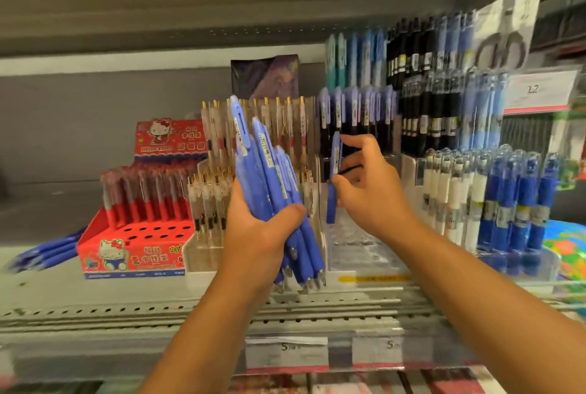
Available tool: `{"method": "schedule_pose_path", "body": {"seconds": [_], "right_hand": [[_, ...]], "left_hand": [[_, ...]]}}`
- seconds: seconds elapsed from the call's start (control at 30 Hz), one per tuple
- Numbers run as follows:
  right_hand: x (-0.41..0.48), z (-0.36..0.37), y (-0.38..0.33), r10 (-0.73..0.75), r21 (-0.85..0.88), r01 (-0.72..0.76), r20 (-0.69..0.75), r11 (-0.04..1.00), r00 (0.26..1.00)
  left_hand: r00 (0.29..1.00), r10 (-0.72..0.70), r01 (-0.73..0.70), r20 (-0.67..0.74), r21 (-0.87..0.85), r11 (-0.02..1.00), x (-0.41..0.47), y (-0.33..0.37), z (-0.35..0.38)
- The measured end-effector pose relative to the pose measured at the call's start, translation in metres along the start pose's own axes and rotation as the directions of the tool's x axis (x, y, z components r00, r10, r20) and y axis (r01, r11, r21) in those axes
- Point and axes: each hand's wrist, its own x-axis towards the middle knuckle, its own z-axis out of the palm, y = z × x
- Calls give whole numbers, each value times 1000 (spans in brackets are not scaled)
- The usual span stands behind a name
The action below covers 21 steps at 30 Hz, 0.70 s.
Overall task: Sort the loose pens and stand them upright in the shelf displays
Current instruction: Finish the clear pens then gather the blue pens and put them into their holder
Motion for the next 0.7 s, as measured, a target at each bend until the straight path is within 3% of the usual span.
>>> {"method": "schedule_pose_path", "body": {"seconds": [0.3, 0.6, 0.7], "right_hand": [[-12, 5, 3, 23, -215, -1, 99, 977, 995], [-18, 1, 2, 118, -303, -87, 84, 949, 989], [-17, -3, -5, 98, -283, -98, -14, 954, 995]], "left_hand": [[996, 3, -5, 93, 20, 1000, -3, 1, -3], [992, 3, -5, 129, 14, 1000, -5, 5, -1], [991, -9, 7, 134, 18, 1000, -5, 4, -1]]}}
